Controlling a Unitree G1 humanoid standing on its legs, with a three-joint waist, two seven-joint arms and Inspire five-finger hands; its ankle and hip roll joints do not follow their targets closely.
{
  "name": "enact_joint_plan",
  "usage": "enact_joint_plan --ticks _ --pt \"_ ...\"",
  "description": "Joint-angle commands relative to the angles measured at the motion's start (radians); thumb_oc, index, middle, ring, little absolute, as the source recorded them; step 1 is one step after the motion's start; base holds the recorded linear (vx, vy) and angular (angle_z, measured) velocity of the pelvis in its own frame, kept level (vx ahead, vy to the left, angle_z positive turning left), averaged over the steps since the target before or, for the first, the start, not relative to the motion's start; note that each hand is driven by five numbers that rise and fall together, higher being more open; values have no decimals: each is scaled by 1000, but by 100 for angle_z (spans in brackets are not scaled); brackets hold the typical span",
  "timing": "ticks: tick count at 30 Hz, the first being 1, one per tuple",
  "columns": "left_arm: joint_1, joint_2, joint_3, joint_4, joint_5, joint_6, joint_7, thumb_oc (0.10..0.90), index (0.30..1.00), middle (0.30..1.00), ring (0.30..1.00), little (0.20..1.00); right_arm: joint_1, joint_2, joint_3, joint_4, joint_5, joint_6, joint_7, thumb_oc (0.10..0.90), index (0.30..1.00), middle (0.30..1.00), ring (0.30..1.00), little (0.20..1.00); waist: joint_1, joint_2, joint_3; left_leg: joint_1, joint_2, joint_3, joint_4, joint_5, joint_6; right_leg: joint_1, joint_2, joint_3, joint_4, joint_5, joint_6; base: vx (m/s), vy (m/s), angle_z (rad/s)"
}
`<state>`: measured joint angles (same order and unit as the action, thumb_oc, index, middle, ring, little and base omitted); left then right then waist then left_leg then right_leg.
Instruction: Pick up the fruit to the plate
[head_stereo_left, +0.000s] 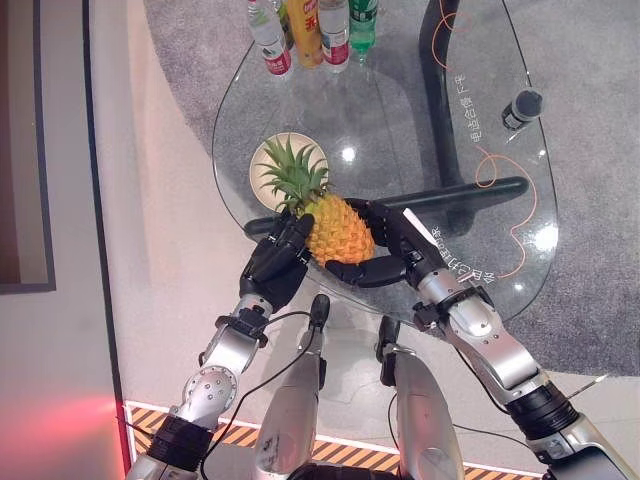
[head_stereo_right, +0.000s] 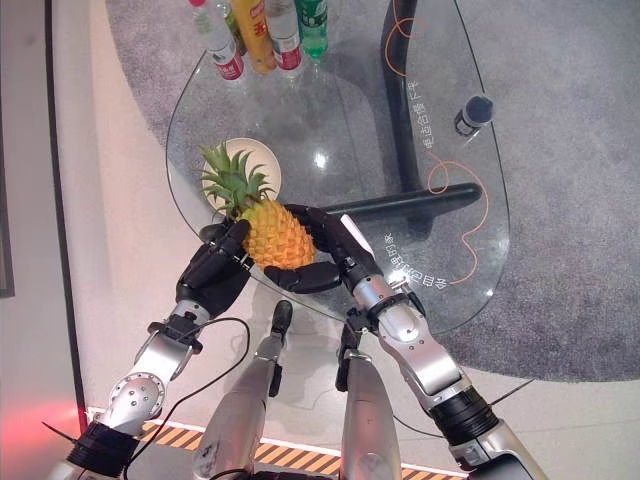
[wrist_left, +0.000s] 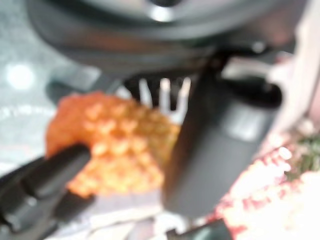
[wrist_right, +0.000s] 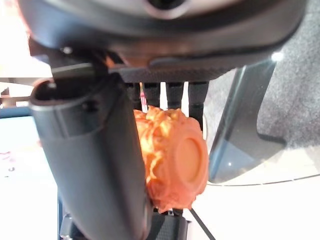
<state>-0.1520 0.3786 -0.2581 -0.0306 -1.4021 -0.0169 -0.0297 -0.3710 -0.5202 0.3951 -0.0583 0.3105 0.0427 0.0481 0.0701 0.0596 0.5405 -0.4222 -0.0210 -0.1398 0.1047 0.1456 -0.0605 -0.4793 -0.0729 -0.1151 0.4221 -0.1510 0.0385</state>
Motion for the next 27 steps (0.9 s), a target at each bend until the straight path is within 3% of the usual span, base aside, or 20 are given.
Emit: enact_joint_plan --ticks 1,7,11,21,27 --pt "-51 -3 6 -184 33 -28 -34 800 900 900 900 900 -143 24 125 -275 -48 -47 247 100 300 300 300 200 -8 -41 -20 11 -112 50 148 -154 64 80 50 94 -192 143 46 0 0 0" --pt "-38 21 3 -196 16 -47 -44 800 900 900 900 900 -175 -62 223 -295 -136 43 476 100 300 300 300 200 4 -41 -20 20 -112 45 137 -147 65 89 51 93 -198 143 44 0 0 0" --pt "-34 48 -6 -196 -4 -71 -50 800 900 900 900 900 -212 -114 290 -257 -137 49 560 100 300 300 300 200 20 -42 -20 23 -113 41 138 -146 62 96 49 87 -200 143 44 14 -13 3" --pt "-50 89 -30 -194 -44 -105 -38 800 900 900 900 900 -276 -146 358 -227 -75 38 615 100 300 300 300 200 41 -46 -20 32 -115 25 138 -146 61 110 51 81 -202 140 44 7 -12 3" --pt "-51 89 -31 -190 -61 -136 -33 800 900 900 900 900 -274 -139 352 -217 -73 46 562 100 300 300 300 200 45 -47 -20 37 -115 15 133 -143 61 115 53 77 -205 142 41 0 -2 1"
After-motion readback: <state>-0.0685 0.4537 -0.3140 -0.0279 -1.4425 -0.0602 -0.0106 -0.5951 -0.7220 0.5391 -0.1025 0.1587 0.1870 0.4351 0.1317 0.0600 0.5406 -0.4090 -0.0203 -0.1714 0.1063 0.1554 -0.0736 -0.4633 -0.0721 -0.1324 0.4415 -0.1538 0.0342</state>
